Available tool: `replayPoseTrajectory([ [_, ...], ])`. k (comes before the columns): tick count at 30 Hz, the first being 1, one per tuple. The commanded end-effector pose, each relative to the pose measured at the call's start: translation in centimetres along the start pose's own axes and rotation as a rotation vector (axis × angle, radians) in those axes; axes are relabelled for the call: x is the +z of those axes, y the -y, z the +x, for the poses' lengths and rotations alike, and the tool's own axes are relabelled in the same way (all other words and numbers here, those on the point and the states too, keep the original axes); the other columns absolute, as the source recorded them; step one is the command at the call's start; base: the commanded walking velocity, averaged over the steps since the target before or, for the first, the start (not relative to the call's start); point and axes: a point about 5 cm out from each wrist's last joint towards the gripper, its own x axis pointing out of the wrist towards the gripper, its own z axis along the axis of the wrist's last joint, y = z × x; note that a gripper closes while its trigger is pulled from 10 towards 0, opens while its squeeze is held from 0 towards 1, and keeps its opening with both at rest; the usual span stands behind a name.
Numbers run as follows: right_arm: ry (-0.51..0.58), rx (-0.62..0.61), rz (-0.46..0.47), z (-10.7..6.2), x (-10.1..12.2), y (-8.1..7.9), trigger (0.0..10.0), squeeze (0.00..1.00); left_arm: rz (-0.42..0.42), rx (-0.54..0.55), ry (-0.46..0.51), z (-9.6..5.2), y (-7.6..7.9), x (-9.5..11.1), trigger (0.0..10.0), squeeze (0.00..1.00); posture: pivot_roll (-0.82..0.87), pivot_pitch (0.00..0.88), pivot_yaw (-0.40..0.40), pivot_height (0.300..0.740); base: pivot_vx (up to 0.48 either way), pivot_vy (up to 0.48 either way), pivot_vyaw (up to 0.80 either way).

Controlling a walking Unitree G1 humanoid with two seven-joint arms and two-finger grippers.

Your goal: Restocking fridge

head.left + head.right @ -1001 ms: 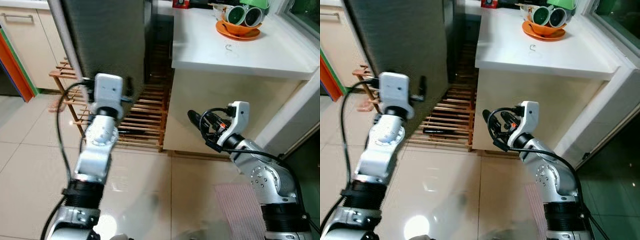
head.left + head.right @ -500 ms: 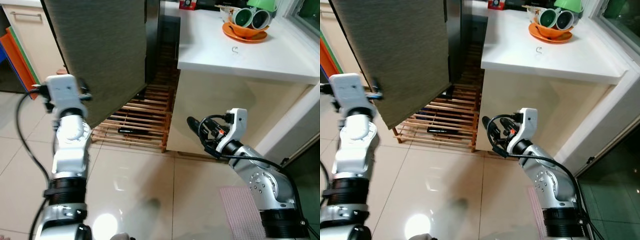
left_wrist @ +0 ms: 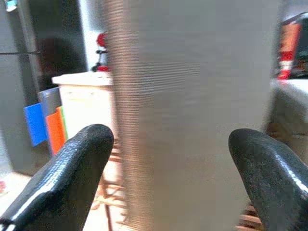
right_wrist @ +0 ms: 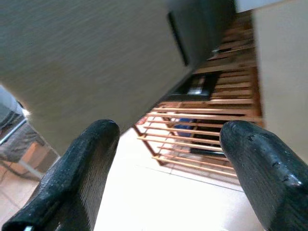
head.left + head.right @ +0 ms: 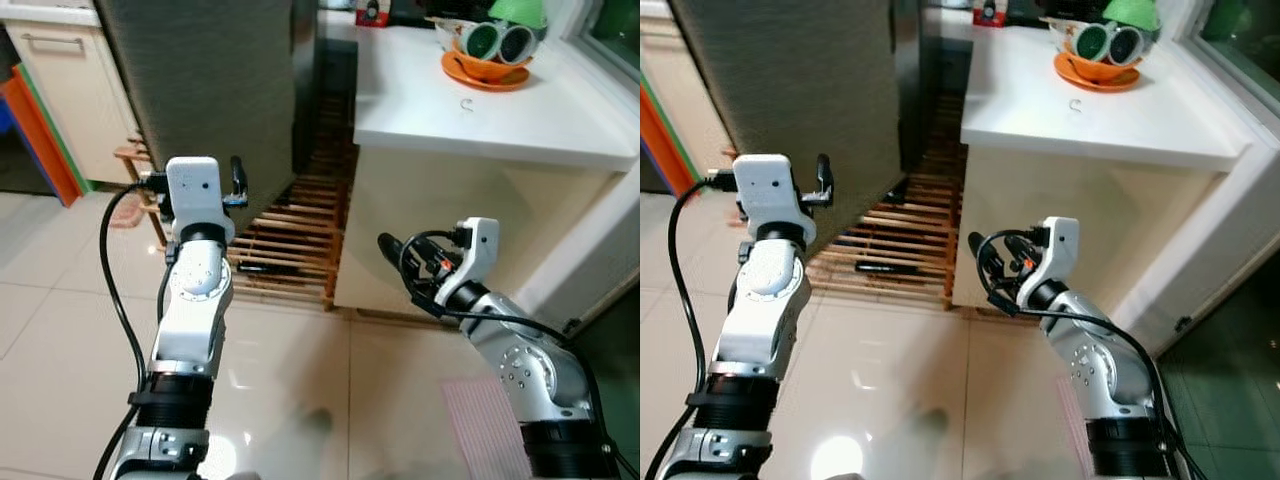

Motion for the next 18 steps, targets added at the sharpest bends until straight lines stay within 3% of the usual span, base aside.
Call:
replayPoseTrajectory([
  [1,0.015,-0.006,-0.025,-0.2,0.3,0.1,10.0,0.24,0.001,0.018,0.007,0.3,-0.3,0.2,10.0,0.0,-0.03,0.0,-0.032,0.74,0.326,0.349,0.0],
  [4,0.015,-0.003,-0.031,-0.3,0.4,0.1,10.0,0.24,0.008,0.016,-0.003,0.6,-0.5,0.1,10.0,0.0,-0.04,0.0,-0.032,0.74,0.371,0.3,0.0],
  [15,0.006,0.0,-0.035,-0.6,0.0,0.0,10.0,0.24,-0.012,0.026,-0.045,0.9,-0.8,-0.7,10.0,0.0,-0.04,0.0,-0.03,0.74,0.44,0.0,0.0],
  [18,0.004,0.003,-0.034,-0.7,0.0,0.0,10.0,0.25,-0.016,0.071,-0.063,1.0,-1.6,-1.0,10.0,0.0,-0.04,0.0,-0.034,0.74,0.446,0.0,0.0],
])
